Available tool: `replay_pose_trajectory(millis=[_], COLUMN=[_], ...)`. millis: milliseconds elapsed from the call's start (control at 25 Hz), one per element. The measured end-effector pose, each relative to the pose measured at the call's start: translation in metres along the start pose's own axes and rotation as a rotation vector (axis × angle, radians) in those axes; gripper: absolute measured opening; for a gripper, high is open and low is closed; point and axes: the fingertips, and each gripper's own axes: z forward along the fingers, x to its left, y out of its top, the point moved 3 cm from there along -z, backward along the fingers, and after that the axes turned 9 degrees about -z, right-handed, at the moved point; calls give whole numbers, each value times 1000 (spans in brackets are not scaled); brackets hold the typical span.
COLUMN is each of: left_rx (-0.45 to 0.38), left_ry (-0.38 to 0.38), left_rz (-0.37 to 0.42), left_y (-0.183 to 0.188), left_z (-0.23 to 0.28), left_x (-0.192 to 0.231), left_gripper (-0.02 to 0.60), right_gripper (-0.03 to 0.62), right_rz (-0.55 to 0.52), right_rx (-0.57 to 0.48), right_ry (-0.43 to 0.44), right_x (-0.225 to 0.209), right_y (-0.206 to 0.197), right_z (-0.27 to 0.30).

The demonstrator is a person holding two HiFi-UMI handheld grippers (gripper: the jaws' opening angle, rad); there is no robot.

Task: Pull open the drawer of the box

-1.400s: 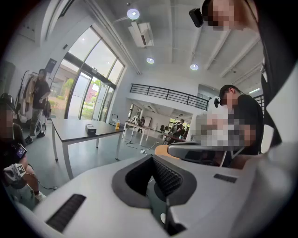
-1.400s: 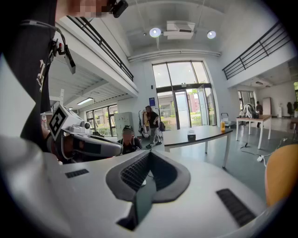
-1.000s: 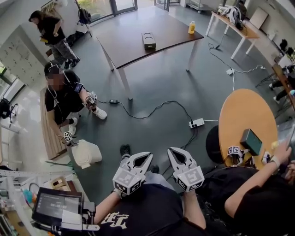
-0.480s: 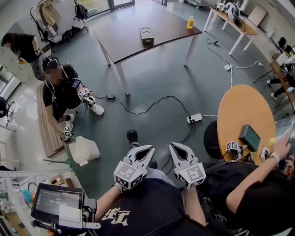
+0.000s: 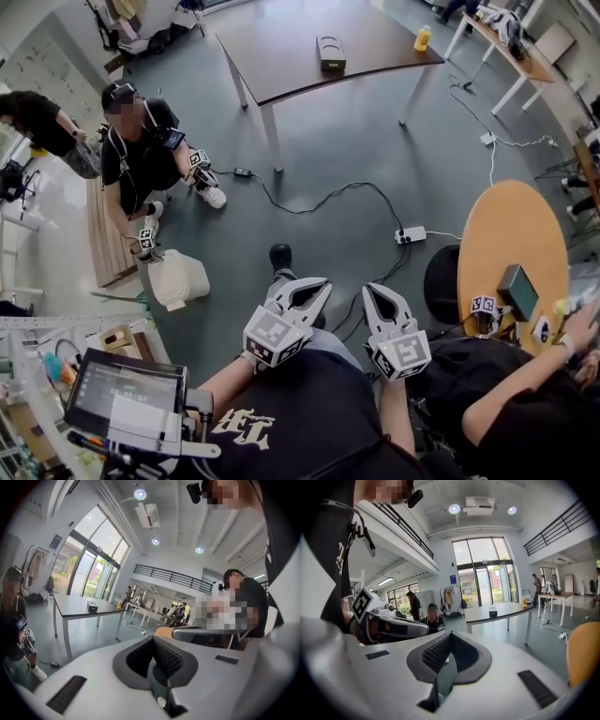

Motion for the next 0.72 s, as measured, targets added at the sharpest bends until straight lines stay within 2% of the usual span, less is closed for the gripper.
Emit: replay_pose_trajectory(millis=[280,720], left_rx=[-12,-12], left_ry=[32,32], left_rz=[-15,-38], left_y=[8,23], left_z=[-3,11], left_x=[19,48], left_gripper=[6,6], right_gripper=[-14,-14], right_rz=[-14,-9], right_rx=[-11,8], right_ry=[18,9], right_x=[-3,-21], right_y=[11,15], right_z=[21,46])
